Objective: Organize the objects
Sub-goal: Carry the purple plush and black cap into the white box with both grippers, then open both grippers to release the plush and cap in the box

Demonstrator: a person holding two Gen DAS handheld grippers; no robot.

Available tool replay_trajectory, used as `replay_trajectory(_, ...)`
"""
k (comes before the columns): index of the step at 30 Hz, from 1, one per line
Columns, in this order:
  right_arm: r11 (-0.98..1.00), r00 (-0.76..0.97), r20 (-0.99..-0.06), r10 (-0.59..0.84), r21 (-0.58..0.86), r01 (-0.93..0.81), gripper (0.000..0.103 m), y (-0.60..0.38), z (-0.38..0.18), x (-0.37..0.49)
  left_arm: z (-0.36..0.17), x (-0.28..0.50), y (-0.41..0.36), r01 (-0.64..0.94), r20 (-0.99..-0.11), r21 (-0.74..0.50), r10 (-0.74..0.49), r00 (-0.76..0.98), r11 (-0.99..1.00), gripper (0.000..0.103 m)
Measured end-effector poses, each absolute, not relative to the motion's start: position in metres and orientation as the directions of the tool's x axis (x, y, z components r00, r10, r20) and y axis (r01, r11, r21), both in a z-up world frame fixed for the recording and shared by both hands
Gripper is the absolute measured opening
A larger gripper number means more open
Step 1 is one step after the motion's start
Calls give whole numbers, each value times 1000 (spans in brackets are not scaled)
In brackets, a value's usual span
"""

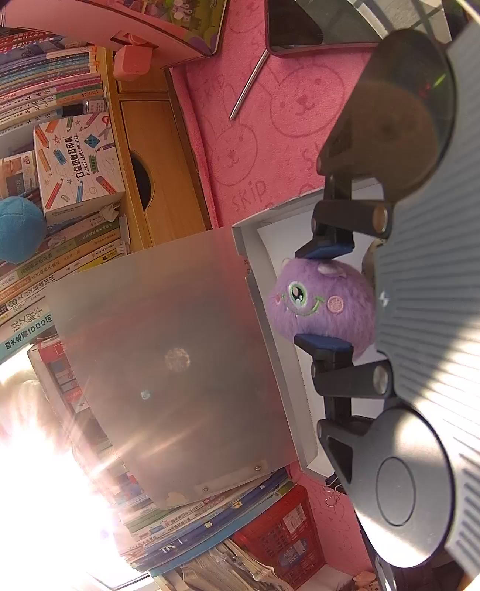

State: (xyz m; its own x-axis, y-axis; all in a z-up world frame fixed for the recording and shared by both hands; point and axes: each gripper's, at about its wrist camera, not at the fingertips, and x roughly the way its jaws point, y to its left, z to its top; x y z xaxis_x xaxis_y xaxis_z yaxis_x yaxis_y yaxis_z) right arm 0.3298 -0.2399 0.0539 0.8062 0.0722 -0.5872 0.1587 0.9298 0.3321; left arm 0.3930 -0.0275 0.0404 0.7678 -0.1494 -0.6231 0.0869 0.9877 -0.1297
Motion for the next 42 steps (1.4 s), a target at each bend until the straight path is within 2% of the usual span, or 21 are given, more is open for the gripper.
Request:
replay_trajectory(8,952,783,-621,34,258,163,45,-234,37,332,26,397,-32,87,-649,-91,-125,750,992,38)
replay_trajectory(19,958,775,-632,27,238,160,47,-233,31,333,16,401,-35,80,-685,-52,-94,723,995,39)
replay_trajectory(22,959,775,-631,30,237,156,51,-232,31,333,15,401,-35,75,-695,-45,-85,714,996,39)
replay_trajectory(24,958,779,-626,35,244,153,60,-232,33,330,16,400,-35,76,-694,-42,-84,715,996,47)
replay_trajectory(26,959,788,-614,41,245,141,66,-232,35,326,19,396,-34,75,-679,-45,-85,729,996,66)
replay_trajectory(31,972,814,-579,41,212,101,74,-228,46,313,30,388,-31,69,-665,-70,-98,740,995,81)
replay_trajectory(33,973,829,-556,51,217,85,78,-228,55,305,35,382,-30,77,-662,-80,-111,741,994,83)
replay_trajectory(42,975,864,-492,109,221,3,81,-228,87,266,67,337,-28,131,-618,-55,-137,774,990,87)
